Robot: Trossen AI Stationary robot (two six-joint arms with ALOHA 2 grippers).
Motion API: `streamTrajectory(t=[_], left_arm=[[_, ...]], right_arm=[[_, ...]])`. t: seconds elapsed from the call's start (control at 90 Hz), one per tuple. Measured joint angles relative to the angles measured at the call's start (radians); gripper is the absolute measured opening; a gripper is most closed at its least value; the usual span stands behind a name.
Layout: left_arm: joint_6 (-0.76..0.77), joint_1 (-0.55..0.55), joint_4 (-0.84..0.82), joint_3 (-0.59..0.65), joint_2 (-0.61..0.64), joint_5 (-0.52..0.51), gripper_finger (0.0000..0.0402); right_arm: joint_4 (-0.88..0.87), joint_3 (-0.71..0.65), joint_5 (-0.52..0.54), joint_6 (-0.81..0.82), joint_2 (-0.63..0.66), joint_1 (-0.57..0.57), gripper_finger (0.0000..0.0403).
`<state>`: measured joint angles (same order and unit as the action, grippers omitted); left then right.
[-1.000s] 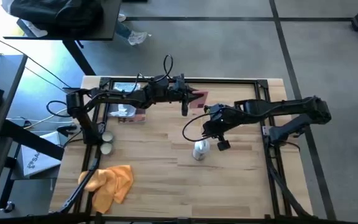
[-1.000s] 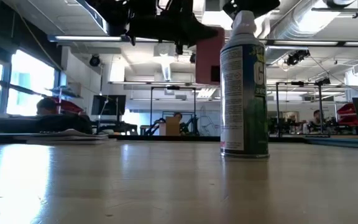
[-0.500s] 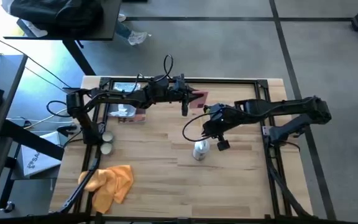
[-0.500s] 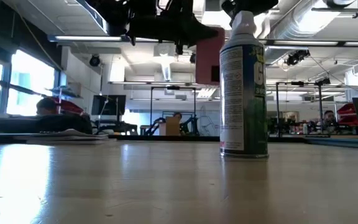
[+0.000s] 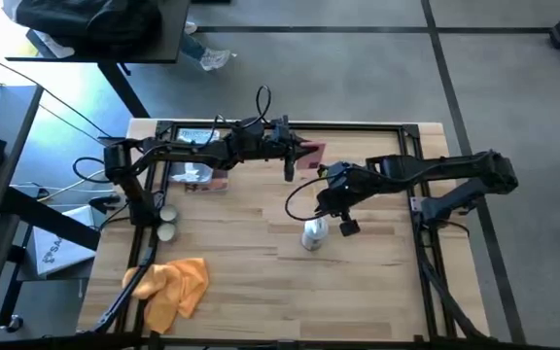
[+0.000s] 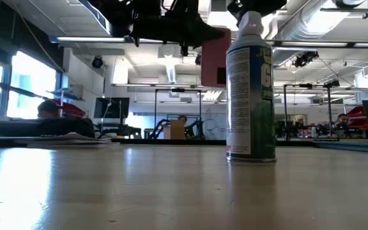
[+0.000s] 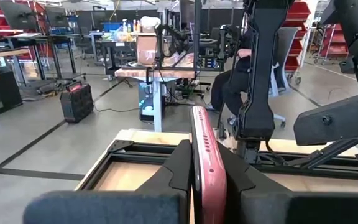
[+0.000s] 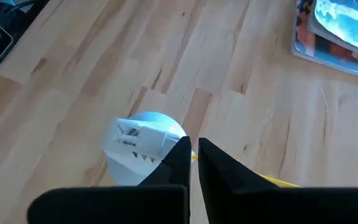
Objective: Apply microfiber cloth
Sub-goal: Spray the cellphone on the front and back using the spray bottle
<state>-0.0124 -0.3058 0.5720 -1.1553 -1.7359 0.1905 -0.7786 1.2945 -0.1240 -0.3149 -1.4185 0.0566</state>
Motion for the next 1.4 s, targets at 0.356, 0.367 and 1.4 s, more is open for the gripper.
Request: streamTrajectory(t=[0.356, 0.367, 1.4], left_arm=[[0.001, 0.0, 0.001, 0.0, 0.0, 0.0, 0.0012], [0.001, 0.001, 0.0, 0.0, 0.0, 0.0, 0.0012], [0.221, 0.008, 0.067, 0.073, 0.0, -0.095, 0.0012]], right_arm=[[-0.017, 0.0, -0.009, 0.0, 0.001, 0.0, 0.0], [-0.017, 0.0, -0.009, 0.0, 0.001, 0.0, 0.0], [-0.018, 0.0, -0.01, -0.002, -0.031, 0.0, 0.0]])
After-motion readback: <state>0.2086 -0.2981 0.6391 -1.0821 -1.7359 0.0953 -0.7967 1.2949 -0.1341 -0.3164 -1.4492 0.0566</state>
